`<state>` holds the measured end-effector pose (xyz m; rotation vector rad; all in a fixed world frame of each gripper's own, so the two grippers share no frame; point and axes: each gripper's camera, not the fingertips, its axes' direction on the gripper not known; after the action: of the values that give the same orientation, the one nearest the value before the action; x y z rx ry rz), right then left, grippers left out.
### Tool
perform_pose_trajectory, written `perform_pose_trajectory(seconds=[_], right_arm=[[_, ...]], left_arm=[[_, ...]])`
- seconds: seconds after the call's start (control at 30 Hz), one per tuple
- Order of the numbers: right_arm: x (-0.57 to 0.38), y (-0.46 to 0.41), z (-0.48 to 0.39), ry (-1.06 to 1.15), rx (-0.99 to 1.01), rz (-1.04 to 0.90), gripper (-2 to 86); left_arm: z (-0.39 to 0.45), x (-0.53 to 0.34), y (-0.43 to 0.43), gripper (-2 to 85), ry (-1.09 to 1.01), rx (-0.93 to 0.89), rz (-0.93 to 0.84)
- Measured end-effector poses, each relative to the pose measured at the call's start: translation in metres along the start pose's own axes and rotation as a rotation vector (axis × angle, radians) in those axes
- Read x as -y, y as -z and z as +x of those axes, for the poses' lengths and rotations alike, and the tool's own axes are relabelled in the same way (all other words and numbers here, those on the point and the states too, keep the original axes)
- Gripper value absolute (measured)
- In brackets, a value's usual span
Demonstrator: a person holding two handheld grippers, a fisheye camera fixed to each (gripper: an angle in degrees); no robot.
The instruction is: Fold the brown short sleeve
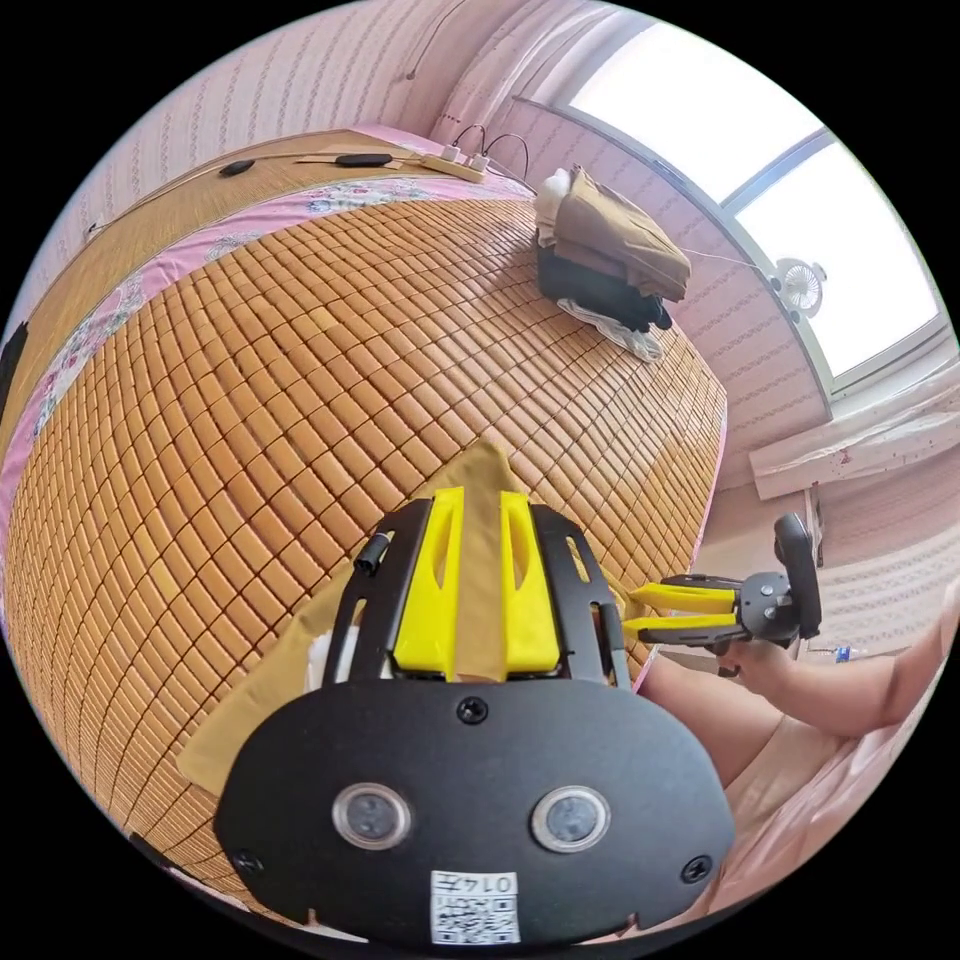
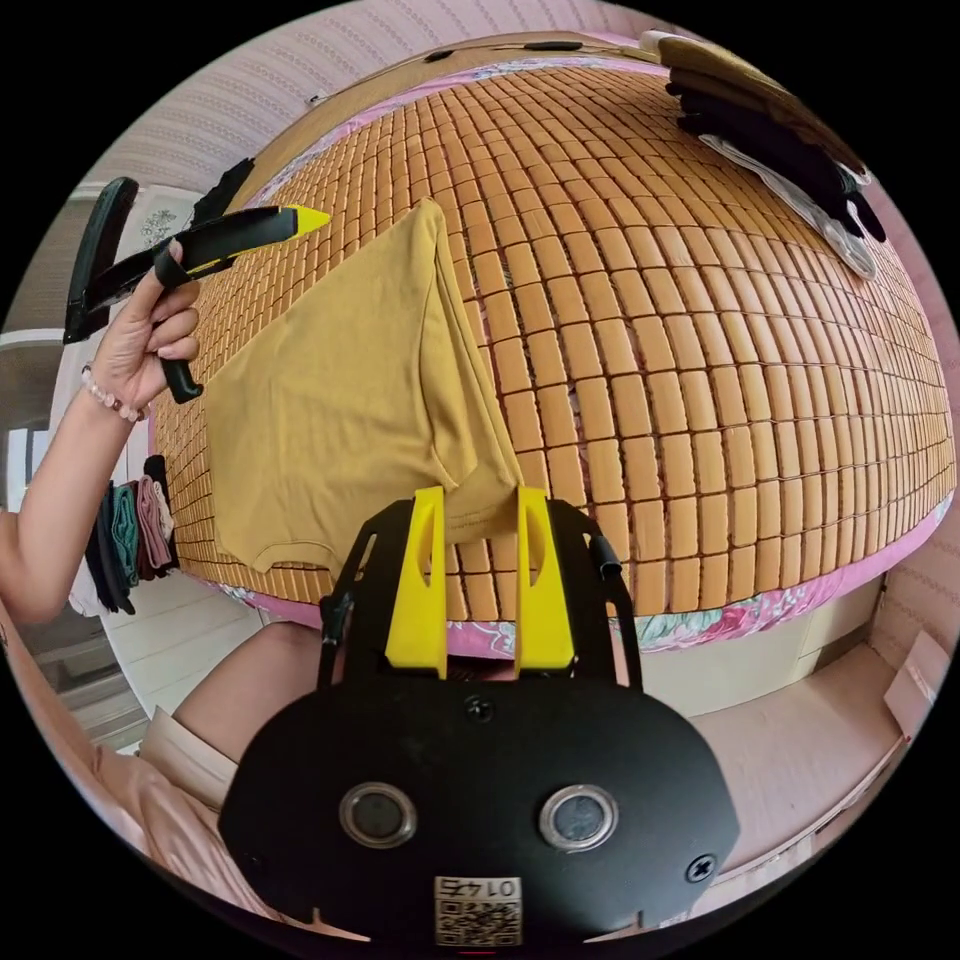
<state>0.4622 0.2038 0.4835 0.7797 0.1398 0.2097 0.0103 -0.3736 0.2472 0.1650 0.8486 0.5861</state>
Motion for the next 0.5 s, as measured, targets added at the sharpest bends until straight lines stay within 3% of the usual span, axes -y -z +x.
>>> perform_pose_trajectory(seconds=[0.27,0.43,0.5], right_arm=[[-0.007,-0.006,0.014,0.058,-0.044,0.023,8.7],[-0.013,-0.007,0.027,0.065,-0.047,0.031,5.2],[-0.016,-0.002,0.040,0.062,0.042,0.057,1.1]], left_arm=[[0.017,0.059,-0.044,8.3,-0.086,0.067,-0.110],[0.019,0.073,-0.077,4.1,-0.096,0.123,-0.245],[0.023,0.078,-0.076,1.9,-0.136,0.141,-0.243]])
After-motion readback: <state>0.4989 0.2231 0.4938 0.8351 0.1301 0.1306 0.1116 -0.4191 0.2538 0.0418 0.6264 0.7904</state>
